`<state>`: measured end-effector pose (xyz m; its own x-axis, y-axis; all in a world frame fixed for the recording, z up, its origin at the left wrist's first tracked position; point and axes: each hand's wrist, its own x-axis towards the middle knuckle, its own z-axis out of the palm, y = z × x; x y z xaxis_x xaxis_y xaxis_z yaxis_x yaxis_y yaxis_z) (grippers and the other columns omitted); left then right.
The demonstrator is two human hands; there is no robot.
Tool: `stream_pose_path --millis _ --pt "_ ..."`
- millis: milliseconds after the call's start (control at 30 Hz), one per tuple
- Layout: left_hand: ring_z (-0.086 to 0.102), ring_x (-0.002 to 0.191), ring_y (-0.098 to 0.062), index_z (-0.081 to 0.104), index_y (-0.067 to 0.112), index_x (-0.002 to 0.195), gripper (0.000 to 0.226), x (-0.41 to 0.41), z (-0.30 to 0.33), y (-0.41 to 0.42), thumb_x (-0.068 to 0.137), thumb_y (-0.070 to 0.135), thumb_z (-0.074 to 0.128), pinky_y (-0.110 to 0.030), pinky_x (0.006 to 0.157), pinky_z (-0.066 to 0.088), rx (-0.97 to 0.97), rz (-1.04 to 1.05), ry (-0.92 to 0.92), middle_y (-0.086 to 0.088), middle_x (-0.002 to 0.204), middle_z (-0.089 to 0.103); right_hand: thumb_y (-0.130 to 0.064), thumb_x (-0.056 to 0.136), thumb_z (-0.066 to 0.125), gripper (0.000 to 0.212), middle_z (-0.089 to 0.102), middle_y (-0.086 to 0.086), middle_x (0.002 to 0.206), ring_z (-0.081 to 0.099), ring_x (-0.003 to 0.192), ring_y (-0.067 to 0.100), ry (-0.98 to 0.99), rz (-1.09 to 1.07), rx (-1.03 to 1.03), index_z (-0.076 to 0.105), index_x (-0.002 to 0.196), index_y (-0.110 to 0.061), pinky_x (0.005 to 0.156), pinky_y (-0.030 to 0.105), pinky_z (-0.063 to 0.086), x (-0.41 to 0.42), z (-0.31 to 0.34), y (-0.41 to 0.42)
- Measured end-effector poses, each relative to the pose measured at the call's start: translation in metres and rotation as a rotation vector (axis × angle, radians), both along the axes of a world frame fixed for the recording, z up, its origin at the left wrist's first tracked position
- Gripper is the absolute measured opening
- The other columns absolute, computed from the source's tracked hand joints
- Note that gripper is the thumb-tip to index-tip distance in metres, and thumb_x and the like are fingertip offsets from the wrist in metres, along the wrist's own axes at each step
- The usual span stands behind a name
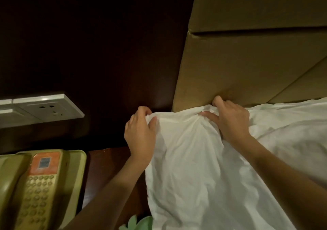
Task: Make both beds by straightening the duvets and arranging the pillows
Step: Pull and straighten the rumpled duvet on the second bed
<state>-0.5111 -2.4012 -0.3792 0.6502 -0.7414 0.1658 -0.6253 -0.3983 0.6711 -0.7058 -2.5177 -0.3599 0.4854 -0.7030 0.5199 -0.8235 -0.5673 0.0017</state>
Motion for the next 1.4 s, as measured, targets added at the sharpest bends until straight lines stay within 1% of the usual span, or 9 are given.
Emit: stream_pose_path --millis 100,167,267,433,600,667,767,1200,1400 --pt "0.047 0.125 -0.023 0.054 0.015 0.125 0.033 -0.015 -0.018 0.012 0.096 0.026 0.044 -0.040 0.115 0.020 -0.047 -0.115 -0.180 -0.002 0.128 0.056 -0.057 0.089 0.042 0.051 0.068 0.007 0.088 0.063 0.081 0.028 -0.014 -0.047 0.064 0.063 0.101 -0.011 0.072 0.035 0.046 -0.010 0.000 0.016" --pt "0.030 0.139 -0.021 0.045 0.021 0.137 0.043 -0.032 -0.026 0.026 0.097 0.031 0.034 -0.040 0.118 0.003 -0.036 -0.204 -0.237 -0.003 0.146 0.042 -0.056 0.094 0.036 0.056 0.063 0.010 0.119 0.058 0.110 0.030 0.035 -0.044 0.102 0.059 0.122 -0.013 0.099 0.044 0.037 -0.020 -0.001 0.032" --pt "0.016 0.145 -0.021 0.032 0.030 0.144 0.046 -0.058 -0.041 0.038 0.100 0.040 0.024 -0.047 0.116 0.002 0.031 -0.365 -0.238 -0.001 0.154 0.030 -0.057 0.099 0.015 0.061 0.043 0.010 0.146 0.037 0.136 0.030 0.258 0.037 0.165 0.043 0.140 -0.021 0.112 0.052 0.015 -0.042 -0.009 0.046" --pt "0.022 0.144 -0.026 0.025 0.030 0.148 0.053 -0.060 -0.082 0.021 0.102 0.048 0.006 -0.052 0.112 0.005 0.310 -0.464 -0.349 -0.002 0.156 0.025 -0.056 0.098 0.000 0.068 0.031 0.005 0.154 0.025 0.143 0.026 0.607 0.009 0.335 0.040 0.144 -0.026 0.114 0.053 0.006 -0.063 -0.032 0.030" --pt "0.028 0.141 -0.028 0.033 0.028 0.146 0.050 -0.059 -0.057 0.026 0.099 0.042 0.021 -0.047 0.112 0.008 0.360 -0.534 -0.429 -0.005 0.153 0.033 -0.057 0.098 0.001 0.071 0.041 0.005 0.149 0.037 0.138 0.025 0.543 -0.058 0.434 0.050 0.138 -0.026 0.111 0.050 0.008 -0.055 -0.017 0.044" --pt "0.030 0.141 -0.028 0.040 0.030 0.143 0.052 -0.059 -0.026 0.028 0.095 0.040 0.024 -0.045 0.114 0.009 0.388 -0.634 -0.458 -0.005 0.152 0.035 -0.064 0.091 -0.013 0.082 0.029 0.003 0.155 0.027 0.143 0.024 0.521 -0.090 0.480 0.039 0.144 -0.029 0.113 0.048 0.003 -0.057 0.006 0.055" --pt "0.003 0.148 -0.019 0.027 0.034 0.148 0.049 -0.060 0.022 0.021 0.100 0.041 0.022 -0.037 0.117 -0.006 0.447 -0.734 -0.449 0.002 0.160 0.012 -0.065 0.066 -0.041 0.103 -0.004 -0.003 0.160 -0.003 0.148 0.018 0.513 -0.146 0.518 0.006 0.152 -0.035 0.116 0.047 -0.006 -0.069 0.044 0.068" --pt "0.022 0.142 -0.012 0.038 0.029 0.143 0.048 -0.105 0.260 0.016 0.095 0.033 0.047 -0.031 0.113 0.017 0.197 -0.856 -0.425 0.008 0.151 0.033 -0.052 0.099 0.028 0.055 0.011 -0.007 0.160 0.004 0.147 0.009 0.090 -0.326 0.556 0.022 0.150 -0.032 0.117 0.042 0.001 -0.112 0.241 0.133" --pt "0.031 0.137 -0.010 0.038 0.032 0.141 0.046 -0.132 0.342 0.045 0.096 0.036 0.047 -0.033 0.111 0.026 0.126 -0.920 -0.417 0.011 0.147 0.038 -0.050 0.099 0.031 0.053 0.019 -0.009 0.158 0.008 0.146 0.009 -0.043 -0.386 0.519 0.025 0.148 -0.031 0.118 0.041 0.002 -0.134 0.318 0.183"
